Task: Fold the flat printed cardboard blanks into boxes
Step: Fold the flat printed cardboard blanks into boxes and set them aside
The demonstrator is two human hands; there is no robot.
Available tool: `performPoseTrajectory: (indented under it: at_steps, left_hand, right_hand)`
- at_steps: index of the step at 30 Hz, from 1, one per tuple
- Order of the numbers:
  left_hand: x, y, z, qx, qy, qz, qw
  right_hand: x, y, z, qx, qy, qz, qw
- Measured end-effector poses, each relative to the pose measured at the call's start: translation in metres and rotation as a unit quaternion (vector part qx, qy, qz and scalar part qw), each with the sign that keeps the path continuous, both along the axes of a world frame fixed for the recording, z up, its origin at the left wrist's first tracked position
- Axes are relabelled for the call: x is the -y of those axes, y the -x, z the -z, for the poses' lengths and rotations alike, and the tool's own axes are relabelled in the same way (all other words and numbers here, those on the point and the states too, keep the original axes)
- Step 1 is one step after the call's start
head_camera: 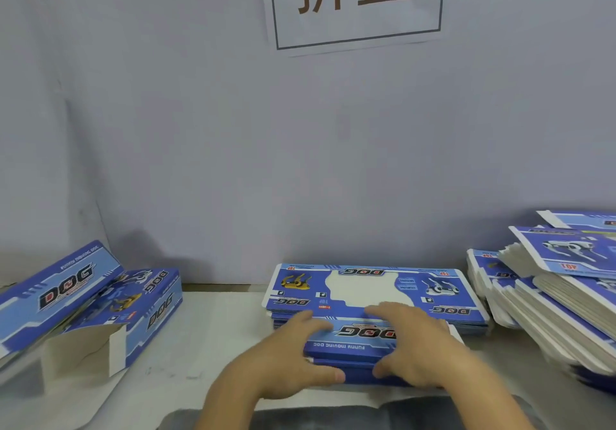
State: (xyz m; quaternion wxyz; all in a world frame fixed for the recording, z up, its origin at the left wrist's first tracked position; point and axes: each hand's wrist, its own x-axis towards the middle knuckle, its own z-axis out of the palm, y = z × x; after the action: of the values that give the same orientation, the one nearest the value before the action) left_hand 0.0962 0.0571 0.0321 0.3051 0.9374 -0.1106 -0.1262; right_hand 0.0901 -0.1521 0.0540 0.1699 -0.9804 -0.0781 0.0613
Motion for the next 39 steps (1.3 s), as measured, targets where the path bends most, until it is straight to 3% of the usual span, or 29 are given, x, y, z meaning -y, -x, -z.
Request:
performPoseTrajectory:
  at_steps: [11,15,19,22,26,29,31,34,39]
  left_hand:
    - [-0.007,-0.005,-0.001,0.136,0.108,-0.080,0.982]
    - [-0.002,-0.004,-0.010,0.186,0.244,-0.134,0.942]
    - [0.000,-0.002,-0.021,0.164,0.396,-0.143,0.892]
    - [0.003,-0.001,-0.022,0.164,0.416,-0.144,0.883]
    - [0.004,0.004,-0.030,0.208,0.434,-0.143,0.865]
    - [0.006,0.013,-0.045,0.264,0.516,-0.108,0.807]
    - [0.007,0.016,-0.055,0.305,0.538,-0.114,0.778]
    - [0.007,0.021,-0.067,0.333,0.527,-0.110,0.774]
    - [0.013,0.023,-0.068,0.317,0.534,-0.102,0.777]
  right_hand:
    - [0.009,-0.004,-0.004,0.021,-0.042,-0.013,0.999]
    - [0.011,-0.006,-0.008,0.128,-0.090,-0.014,0.988]
    - [0.013,-0.006,-0.022,0.341,-0.119,0.031,0.932]
    - [0.014,-0.001,-0.040,0.464,-0.179,0.021,0.867]
    - [0.007,0.018,-0.067,0.533,-0.307,-0.039,0.788]
    - [0.003,0.024,-0.074,0.478,-0.415,-0.072,0.771]
    - [-0.001,0.026,-0.074,0.383,-0.509,-0.083,0.766]
    - [-0.004,0.029,-0.071,0.214,-0.620,-0.115,0.746]
    - [-0.009,0.030,-0.068,0.186,-0.624,-0.106,0.752]
